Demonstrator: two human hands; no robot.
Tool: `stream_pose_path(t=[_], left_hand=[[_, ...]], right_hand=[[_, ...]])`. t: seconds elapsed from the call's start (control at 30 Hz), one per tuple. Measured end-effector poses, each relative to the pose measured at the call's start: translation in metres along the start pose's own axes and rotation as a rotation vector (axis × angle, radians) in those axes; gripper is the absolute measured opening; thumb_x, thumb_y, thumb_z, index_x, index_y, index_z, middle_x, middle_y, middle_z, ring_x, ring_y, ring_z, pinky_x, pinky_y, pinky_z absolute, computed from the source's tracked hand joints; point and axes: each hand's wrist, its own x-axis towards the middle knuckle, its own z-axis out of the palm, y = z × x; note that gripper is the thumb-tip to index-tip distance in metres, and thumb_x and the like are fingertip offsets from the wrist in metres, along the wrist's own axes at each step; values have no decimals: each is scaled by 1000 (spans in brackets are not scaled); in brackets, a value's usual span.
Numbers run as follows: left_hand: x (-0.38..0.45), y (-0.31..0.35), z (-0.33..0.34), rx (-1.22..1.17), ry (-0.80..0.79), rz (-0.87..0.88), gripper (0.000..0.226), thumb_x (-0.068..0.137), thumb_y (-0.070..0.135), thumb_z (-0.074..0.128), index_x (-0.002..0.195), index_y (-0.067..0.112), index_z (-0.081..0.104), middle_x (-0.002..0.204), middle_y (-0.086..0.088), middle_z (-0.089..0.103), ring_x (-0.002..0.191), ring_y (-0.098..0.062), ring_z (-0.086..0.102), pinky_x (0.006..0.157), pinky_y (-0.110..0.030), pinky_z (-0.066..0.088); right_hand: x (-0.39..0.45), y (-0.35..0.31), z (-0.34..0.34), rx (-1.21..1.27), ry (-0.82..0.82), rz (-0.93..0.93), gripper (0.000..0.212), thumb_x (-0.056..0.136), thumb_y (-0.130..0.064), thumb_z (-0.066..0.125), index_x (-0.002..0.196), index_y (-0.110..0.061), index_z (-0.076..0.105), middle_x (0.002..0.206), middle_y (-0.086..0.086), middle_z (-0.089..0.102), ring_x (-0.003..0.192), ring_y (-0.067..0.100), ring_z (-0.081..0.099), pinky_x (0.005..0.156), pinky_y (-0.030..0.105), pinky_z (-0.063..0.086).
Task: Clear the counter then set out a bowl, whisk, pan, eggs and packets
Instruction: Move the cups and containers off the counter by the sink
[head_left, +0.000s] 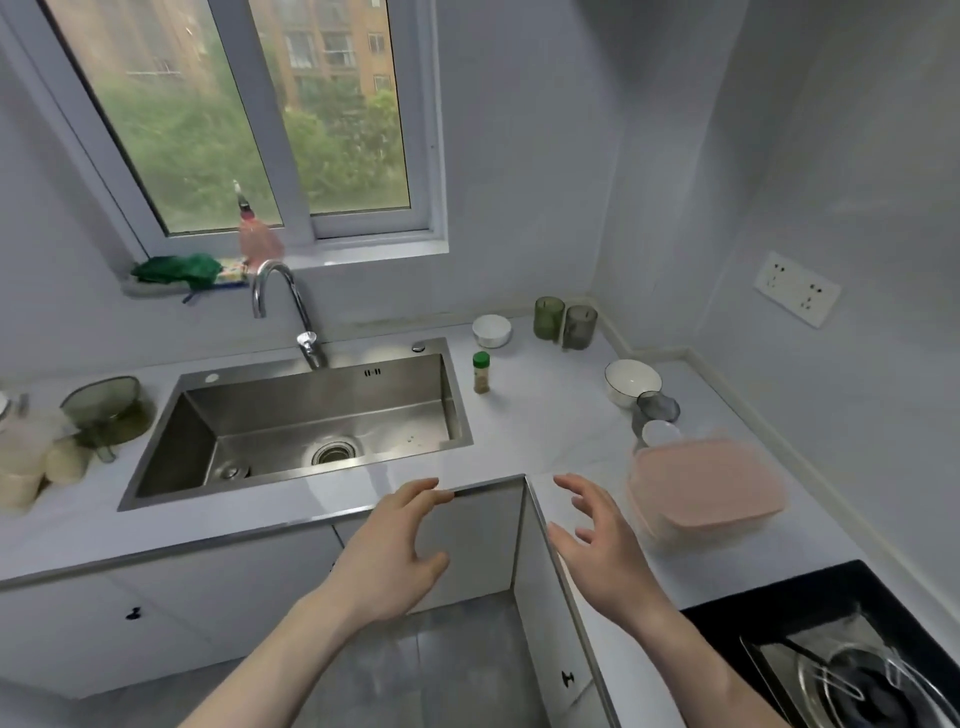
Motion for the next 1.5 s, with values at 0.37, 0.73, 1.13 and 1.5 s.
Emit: stream_pose_path(t=[0.37, 0.73, 1.13, 1.5], left_hand=[[168, -61, -29, 23, -74, 98, 57, 85, 35, 63, 141, 38, 48, 154, 22, 34, 139, -7, 39, 109, -22, 35], [327, -98, -49, 137, -293, 266, 59, 86, 37, 61, 144, 36, 46, 155, 18, 35, 137, -10, 43, 109, -27, 40], [404, -71, -13, 162, -394, 304, 59, 88, 35, 59, 145, 34, 46, 157, 15, 34, 141, -11, 40, 113, -27, 35], [424, -56, 16, 184, -443, 312, 58, 88, 38, 58, 145, 35, 45, 156, 18, 33, 137, -8, 43, 110, -21, 35]], right_hand=[[129, 5, 18, -91, 115, 102, 45, 93, -19, 65, 131, -39, 52, 135, -21, 47, 125, 3, 46, 103, 28, 45], [201, 3, 41, -74, 333, 283, 46, 94, -17, 66, 131, -38, 52, 136, -15, 46, 127, 5, 45, 103, 28, 43], [232, 39, -32, -142, 438, 401, 46, 92, -21, 68, 135, -32, 54, 134, -16, 48, 124, 10, 51, 97, 25, 43], [300, 100, -105, -455, 302, 600, 71, 81, -31, 71, 146, -25, 41, 151, -1, 37, 134, 22, 47, 109, 37, 40]])
